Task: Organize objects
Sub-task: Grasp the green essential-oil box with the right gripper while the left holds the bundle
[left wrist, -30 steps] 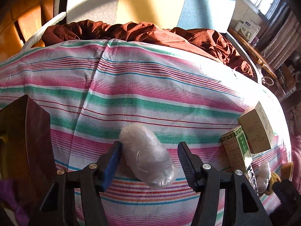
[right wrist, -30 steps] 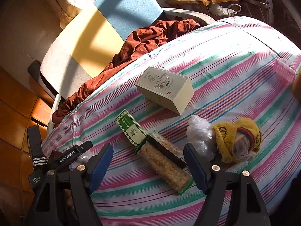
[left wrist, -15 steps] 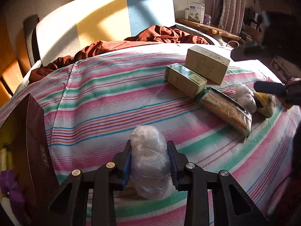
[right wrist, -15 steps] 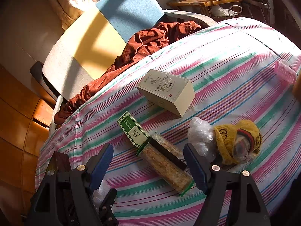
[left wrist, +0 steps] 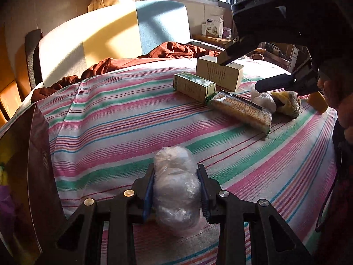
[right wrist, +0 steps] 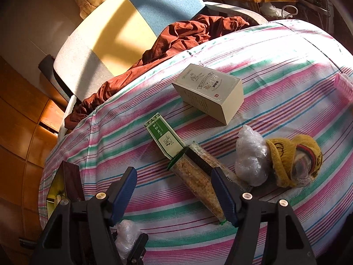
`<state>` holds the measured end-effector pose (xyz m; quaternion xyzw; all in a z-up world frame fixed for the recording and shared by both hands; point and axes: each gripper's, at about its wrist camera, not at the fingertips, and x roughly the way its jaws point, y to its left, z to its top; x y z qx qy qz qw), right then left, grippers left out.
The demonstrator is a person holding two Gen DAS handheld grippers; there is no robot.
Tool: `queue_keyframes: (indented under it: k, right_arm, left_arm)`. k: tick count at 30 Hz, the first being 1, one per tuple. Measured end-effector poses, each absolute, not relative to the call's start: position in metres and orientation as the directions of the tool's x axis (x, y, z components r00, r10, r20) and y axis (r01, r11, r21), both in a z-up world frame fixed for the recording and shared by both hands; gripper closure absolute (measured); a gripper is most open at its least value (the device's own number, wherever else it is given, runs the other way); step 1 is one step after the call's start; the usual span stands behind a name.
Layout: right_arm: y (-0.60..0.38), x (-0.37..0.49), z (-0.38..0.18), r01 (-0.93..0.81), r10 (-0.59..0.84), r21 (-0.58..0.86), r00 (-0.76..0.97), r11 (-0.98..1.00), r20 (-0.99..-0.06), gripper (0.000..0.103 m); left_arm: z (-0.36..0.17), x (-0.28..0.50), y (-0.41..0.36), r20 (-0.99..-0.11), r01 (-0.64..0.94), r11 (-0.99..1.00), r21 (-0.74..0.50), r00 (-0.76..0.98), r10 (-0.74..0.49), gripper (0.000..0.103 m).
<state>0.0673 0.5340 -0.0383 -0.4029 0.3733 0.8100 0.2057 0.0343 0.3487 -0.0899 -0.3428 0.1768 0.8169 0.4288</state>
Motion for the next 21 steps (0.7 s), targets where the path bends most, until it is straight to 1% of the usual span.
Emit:
queue_keyframes:
  k: [1,8,13,16,19,20,21]
  right_arm:
    - [0.532,0.063,-0.039,-0.627,0.023,0.430,-0.581,-0.649,-0.813,0.035]
    - [0.524,0.021,-0.039,-0.546,0.045,0.305,-0.536,-0.780,-0.843,0.035]
    - [0.532,-0.015,-0.050,-0.522,0.129,0.168,-0.486,-0.836,-0.864,0.035]
    - [0.540,-0.031,-0.067,-0.515,0.128,0.144,-0.456,-0.845,-0.881,0.035]
    - [0.541,-0.040,-0.083,-0.484,0.095,0.147,-0.440,-0.862,-0.893,0.035]
    - [0.539,-0.041,-0.083,-0.475,0.112,0.127,-0.443,-0.871,-0.890,0.035]
    - [0.537,-0.043,-0.082,-0.461,0.113,0.121,-0.449,-0.879,-0.887,0.040]
  left_arm:
    - [-0.090,0.034,0.348,-0.711,-0.822,-0.569,-0.009,-0.395,0.582,0.067]
    - [-0.092,0.030,0.347,-0.708,-0.823,-0.566,-0.042,-0.376,0.598,0.066]
    - [-0.093,0.030,0.347,-0.708,-0.823,-0.567,-0.046,-0.373,0.600,0.064]
    - [-0.093,0.029,0.346,-0.707,-0.823,-0.566,-0.052,-0.370,0.603,0.064]
    - [-0.093,0.029,0.346,-0.706,-0.824,-0.564,-0.057,-0.366,0.606,0.064]
    - [-0.093,0.029,0.346,-0.706,-0.824,-0.563,-0.059,-0.364,0.607,0.064]
    - [-0.093,0.029,0.347,-0.706,-0.824,-0.563,-0.059,-0.364,0.607,0.064]
